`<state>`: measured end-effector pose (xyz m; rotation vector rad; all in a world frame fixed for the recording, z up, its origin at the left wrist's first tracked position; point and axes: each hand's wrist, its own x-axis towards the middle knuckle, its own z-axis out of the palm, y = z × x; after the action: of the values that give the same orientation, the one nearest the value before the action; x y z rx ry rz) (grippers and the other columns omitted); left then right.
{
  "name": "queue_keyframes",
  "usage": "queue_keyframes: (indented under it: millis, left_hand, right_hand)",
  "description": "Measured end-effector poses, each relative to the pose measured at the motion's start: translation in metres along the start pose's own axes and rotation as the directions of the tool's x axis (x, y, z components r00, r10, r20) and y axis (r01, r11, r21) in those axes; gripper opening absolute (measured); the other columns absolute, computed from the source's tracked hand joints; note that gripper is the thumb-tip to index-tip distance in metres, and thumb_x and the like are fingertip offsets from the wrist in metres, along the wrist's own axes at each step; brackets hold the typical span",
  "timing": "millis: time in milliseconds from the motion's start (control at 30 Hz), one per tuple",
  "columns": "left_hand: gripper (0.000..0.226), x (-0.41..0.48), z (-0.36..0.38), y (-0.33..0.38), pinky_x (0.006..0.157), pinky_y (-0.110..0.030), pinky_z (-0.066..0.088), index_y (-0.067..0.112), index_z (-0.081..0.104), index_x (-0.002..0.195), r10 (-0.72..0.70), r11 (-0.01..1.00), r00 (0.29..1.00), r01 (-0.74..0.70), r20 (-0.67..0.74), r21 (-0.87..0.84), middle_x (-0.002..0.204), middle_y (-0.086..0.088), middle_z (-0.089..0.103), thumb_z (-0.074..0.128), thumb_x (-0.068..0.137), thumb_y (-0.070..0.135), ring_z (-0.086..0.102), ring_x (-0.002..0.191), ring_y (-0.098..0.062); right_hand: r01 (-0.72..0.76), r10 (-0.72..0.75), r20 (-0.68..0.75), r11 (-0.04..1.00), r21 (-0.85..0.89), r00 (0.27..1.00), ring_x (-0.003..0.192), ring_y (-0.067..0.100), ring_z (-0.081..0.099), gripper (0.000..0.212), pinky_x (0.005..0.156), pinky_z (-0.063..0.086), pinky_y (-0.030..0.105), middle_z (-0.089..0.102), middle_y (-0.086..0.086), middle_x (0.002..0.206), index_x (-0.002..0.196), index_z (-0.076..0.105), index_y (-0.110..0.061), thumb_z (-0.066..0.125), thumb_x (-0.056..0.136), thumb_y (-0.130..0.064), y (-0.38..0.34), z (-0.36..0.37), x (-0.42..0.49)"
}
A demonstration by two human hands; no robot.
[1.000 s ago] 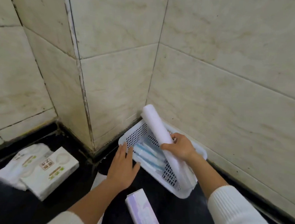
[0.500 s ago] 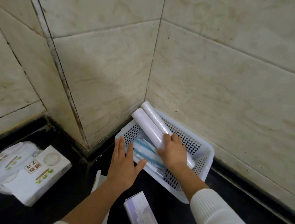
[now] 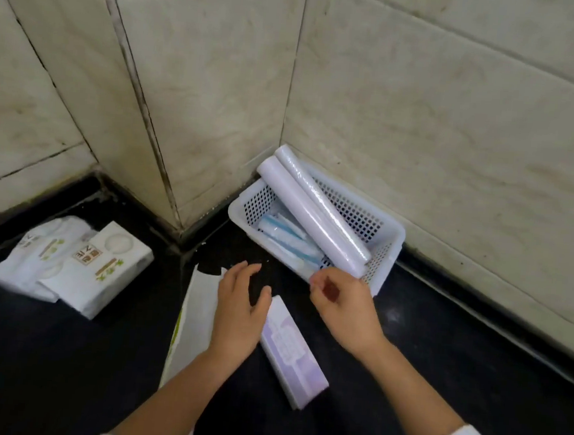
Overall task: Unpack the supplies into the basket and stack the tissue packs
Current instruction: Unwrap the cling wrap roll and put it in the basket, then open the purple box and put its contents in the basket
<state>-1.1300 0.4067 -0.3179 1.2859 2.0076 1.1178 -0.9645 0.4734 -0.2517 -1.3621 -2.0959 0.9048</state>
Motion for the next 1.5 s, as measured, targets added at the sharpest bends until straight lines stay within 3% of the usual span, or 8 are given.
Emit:
queue_keyframes:
  millis: [67, 267, 500, 600, 733, 867, 1100, 1500]
  left_hand:
    - [0.047, -0.034, 0.004, -0.012, 0.106, -0.025, 0.031, 0.025, 0.042, 0.138, -0.079, 0.997, 0.996, 0.078, 0.041, 0.009, 0.144, 0.002, 0.038, 0.051, 0.093, 0.032, 0.036, 0.131, -0.009]
    - [0.045, -0.069, 0.008, -0.018, 0.099, -0.033, 0.045, 0.016, 0.042, 0.142, -0.493, 0.754, 0.815, 0.575, 0.304, -0.319, 0.131, -0.004, 0.059, 0.048, 0.098, 0.022, 0.060, 0.109, -0.016]
    - [0.052, -0.072, -0.016, 0.000, 0.090, -0.046, 0.054, 0.032, 0.044, 0.137, -0.434, 0.587, 0.684, 0.709, 0.586, -0.392, 0.126, 0.001, 0.064, 0.059, 0.089, 0.047, 0.063, 0.110, -0.019]
    - [0.057, -0.080, -0.026, 0.001, 0.084, -0.054, 0.056, 0.043, 0.041, 0.132, -0.384, 0.635, 0.707, 0.669, 0.593, -0.387, 0.123, 0.004, 0.064, 0.069, 0.083, 0.044, 0.063, 0.112, -0.020]
    - [0.059, -0.088, -0.038, -0.001, 0.072, -0.037, 0.059, 0.055, 0.039, 0.129, -0.312, 0.757, 0.798, 0.537, 0.516, -0.373, 0.114, 0.009, 0.067, 0.069, 0.079, 0.042, 0.067, 0.101, -0.010]
    - [0.064, -0.096, -0.041, 0.000, 0.083, -0.034, 0.056, 0.057, 0.038, 0.128, -0.224, 0.863, 0.854, 0.398, 0.469, -0.312, 0.111, 0.011, 0.065, 0.069, 0.076, 0.038, 0.065, 0.101, -0.008]
    - [0.070, -0.102, -0.043, 0.004, 0.095, -0.035, 0.051, 0.047, 0.036, 0.135, -0.075, 0.978, 0.930, 0.140, 0.361, -0.157, 0.126, 0.017, 0.056, 0.069, 0.073, 0.041, 0.054, 0.116, -0.008]
    - [0.072, -0.093, -0.053, 0.011, 0.088, -0.036, 0.049, 0.049, 0.032, 0.135, 0.069, 0.990, 0.942, -0.105, 0.329, 0.093, 0.112, 0.012, 0.053, 0.063, 0.069, 0.045, 0.049, 0.104, -0.008]
  right_hand:
    - [-0.066, 0.075, 0.132, 0.995, -0.073, 0.988, 0.074, 0.007, 0.057, 0.008, 0.071, 0.050, 0.023, 0.063, -0.006, 0.085, 0.091, 0.065, -0.022, 0.065, 0.084, -0.018, 0.007, 0.012, -0.035]
    - [-0.243, 0.353, 0.305, 0.907, -0.343, 0.885, 0.110, 0.022, 0.054, 0.067, 0.084, 0.047, 0.030, 0.053, 0.003, 0.122, 0.129, 0.043, -0.015, 0.068, 0.076, -0.046, 0.016, 0.047, -0.086]
    - [-0.357, 0.329, 0.259, 0.932, 0.067, 0.908, 0.092, 0.002, 0.059, 0.064, 0.066, 0.049, 0.016, 0.060, -0.016, 0.104, 0.121, 0.049, -0.028, 0.077, 0.067, -0.048, 0.010, 0.051, -0.099]
    - [-0.336, 0.260, 0.320, 0.919, 0.208, 0.911, 0.099, 0.000, 0.062, 0.064, 0.079, 0.056, 0.022, 0.064, -0.015, 0.110, 0.121, 0.052, -0.033, 0.081, 0.065, -0.043, 0.009, 0.047, -0.107]
    - [-0.248, 0.132, 0.310, 0.894, 0.374, 0.942, 0.103, 0.006, 0.066, 0.043, 0.091, 0.054, 0.031, 0.070, -0.014, 0.112, 0.120, 0.063, -0.030, 0.075, 0.078, -0.028, 0.006, 0.028, -0.096]
    - [-0.215, 0.154, 0.168, 0.862, 0.459, 0.974, 0.104, 0.007, 0.065, 0.051, 0.089, 0.053, 0.030, 0.070, -0.011, 0.109, 0.123, 0.062, -0.029, 0.069, 0.077, -0.050, -0.014, 0.009, -0.074]
    - [-0.241, 0.184, 0.241, 0.942, 0.233, 0.953, 0.079, 0.006, 0.066, 0.029, 0.068, 0.050, 0.018, 0.071, -0.007, 0.088, 0.098, 0.071, -0.027, 0.075, 0.074, -0.042, -0.032, -0.010, -0.055]
    - [-0.132, 0.131, 0.292, 0.991, -0.017, 0.948, 0.067, 0.008, 0.069, 0.047, 0.065, 0.060, 0.026, 0.073, -0.006, 0.075, 0.098, 0.070, -0.027, 0.070, 0.054, -0.042, -0.044, -0.035, -0.056]
